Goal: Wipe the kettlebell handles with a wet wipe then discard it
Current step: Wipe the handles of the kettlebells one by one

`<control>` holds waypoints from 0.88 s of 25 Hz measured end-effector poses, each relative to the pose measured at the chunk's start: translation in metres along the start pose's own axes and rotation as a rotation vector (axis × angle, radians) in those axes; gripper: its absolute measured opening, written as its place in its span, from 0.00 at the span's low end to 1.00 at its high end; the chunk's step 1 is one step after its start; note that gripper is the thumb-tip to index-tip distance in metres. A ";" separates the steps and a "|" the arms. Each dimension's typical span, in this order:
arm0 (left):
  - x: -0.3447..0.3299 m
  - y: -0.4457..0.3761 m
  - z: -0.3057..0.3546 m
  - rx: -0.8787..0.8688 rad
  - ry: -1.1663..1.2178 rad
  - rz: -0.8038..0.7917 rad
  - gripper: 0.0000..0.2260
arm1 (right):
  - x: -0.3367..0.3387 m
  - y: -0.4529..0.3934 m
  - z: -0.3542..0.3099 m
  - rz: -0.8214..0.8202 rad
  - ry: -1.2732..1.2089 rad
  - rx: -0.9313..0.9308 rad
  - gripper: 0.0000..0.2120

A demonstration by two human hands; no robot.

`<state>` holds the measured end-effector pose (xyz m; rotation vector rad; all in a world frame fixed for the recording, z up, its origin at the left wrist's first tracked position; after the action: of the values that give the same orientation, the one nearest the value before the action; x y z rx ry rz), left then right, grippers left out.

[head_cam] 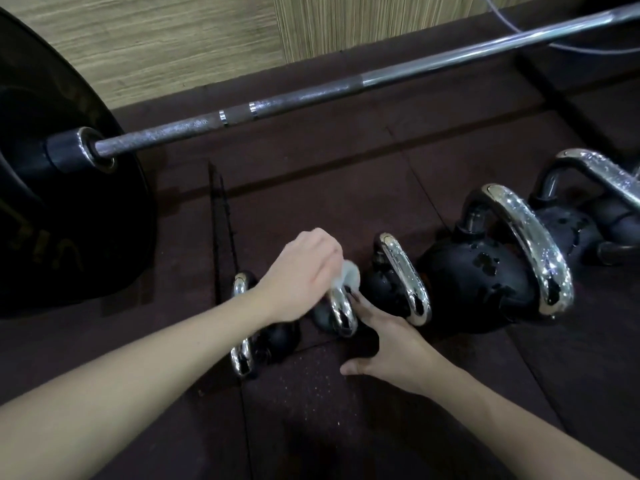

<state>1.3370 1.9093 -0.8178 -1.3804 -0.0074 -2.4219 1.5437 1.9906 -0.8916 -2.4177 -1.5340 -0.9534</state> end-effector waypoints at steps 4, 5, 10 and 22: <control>0.006 -0.025 -0.003 0.573 0.414 -0.086 0.11 | 0.000 -0.001 0.001 -0.027 0.012 0.000 0.58; 0.005 -0.018 0.000 0.419 0.281 -0.072 0.11 | 0.001 -0.001 0.000 -0.023 0.011 0.008 0.58; -0.005 0.044 0.025 -0.711 -0.506 -0.209 0.14 | 0.002 0.000 -0.002 -0.016 -0.040 -0.022 0.56; 0.015 -0.010 0.000 0.220 0.104 -0.140 0.13 | 0.004 -0.001 -0.002 -0.025 0.016 -0.016 0.57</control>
<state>1.3267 1.9145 -0.8040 -1.1909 -0.3451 -2.5139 1.5429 1.9934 -0.8886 -2.4011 -1.5608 -0.9912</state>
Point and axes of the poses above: each hand's wrist, its own y-axis away from the middle knuckle, its own x-axis out of the back of the hand, z = x × y, the point moved 1 cm from there along -y, towards the middle knuckle, and after that the axes turned 11 degrees about z, right-handed, at the moved point
